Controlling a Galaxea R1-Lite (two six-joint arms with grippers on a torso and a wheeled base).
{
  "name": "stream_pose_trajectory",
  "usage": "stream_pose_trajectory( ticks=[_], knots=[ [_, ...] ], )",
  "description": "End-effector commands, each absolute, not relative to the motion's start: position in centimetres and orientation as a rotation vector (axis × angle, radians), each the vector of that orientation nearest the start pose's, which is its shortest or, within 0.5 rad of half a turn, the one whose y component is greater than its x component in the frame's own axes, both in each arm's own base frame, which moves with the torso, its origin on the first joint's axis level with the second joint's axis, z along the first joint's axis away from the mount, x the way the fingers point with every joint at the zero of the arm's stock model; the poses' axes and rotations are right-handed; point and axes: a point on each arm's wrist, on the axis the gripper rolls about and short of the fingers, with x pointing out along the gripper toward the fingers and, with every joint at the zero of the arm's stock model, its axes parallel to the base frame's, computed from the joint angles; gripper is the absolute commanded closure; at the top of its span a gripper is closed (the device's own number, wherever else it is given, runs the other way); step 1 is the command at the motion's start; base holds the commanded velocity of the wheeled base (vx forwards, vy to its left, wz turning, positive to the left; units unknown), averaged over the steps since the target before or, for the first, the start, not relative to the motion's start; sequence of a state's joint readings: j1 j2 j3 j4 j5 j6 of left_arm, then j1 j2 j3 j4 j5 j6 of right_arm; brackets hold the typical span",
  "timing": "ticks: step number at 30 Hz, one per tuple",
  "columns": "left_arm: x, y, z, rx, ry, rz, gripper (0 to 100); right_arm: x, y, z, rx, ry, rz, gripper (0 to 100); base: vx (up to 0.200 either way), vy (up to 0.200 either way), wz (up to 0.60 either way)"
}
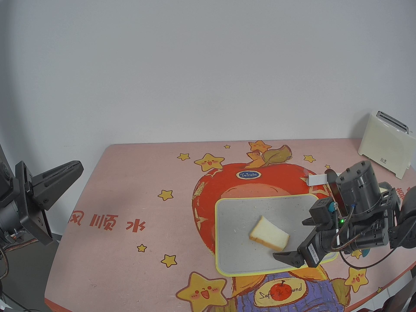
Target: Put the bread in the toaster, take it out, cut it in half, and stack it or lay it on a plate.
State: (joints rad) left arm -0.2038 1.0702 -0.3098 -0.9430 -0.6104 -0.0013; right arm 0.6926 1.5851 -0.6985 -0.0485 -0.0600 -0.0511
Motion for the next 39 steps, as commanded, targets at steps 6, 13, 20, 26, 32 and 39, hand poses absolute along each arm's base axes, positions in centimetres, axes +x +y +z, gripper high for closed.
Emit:
stream_pose_trajectory(
  ticks=[6, 13, 20, 26, 32, 39],
  knots=[
    [12.6, -3.9, 21.5, 0.037, -0.183, -0.822, 100, 19.9, 16.3, 12.7, -0.346, 0.76, 0.609, 0, 0.0, 0.0, 0.0],
    [12.6, -3.9, 21.5, 0.037, -0.183, -0.82, 100, 20.1, 16.5, 12.3, -0.352, 0.773, 0.606, 0, 0.0, 0.0, 0.0],
    [12.6, -3.9, 21.5, 0.037, -0.183, -0.82, 100, 20.0, 16.4, 12.1, -0.355, 0.78, 0.604, 0, 0.0, 0.0, 0.0],
    [12.6, -3.9, 21.5, 0.037, -0.183, -0.82, 100, 20.0, 16.4, 12.1, -0.356, 0.779, 0.602, 0, 0.0, 0.0, 0.0],
    [12.6, -3.9, 21.5, 0.037, -0.183, -0.82, 100, 20.0, 16.4, 12.1, -0.352, 0.779, 0.61, 100, 0.0, 0.0, 0.0],
    [12.6, -3.9, 21.5, 0.037, -0.182, -0.82, 100, 20.0, 16.4, 12.1, -0.353, 0.78, 0.608, 100, 0.0, 0.0, 0.0]
  ],
)
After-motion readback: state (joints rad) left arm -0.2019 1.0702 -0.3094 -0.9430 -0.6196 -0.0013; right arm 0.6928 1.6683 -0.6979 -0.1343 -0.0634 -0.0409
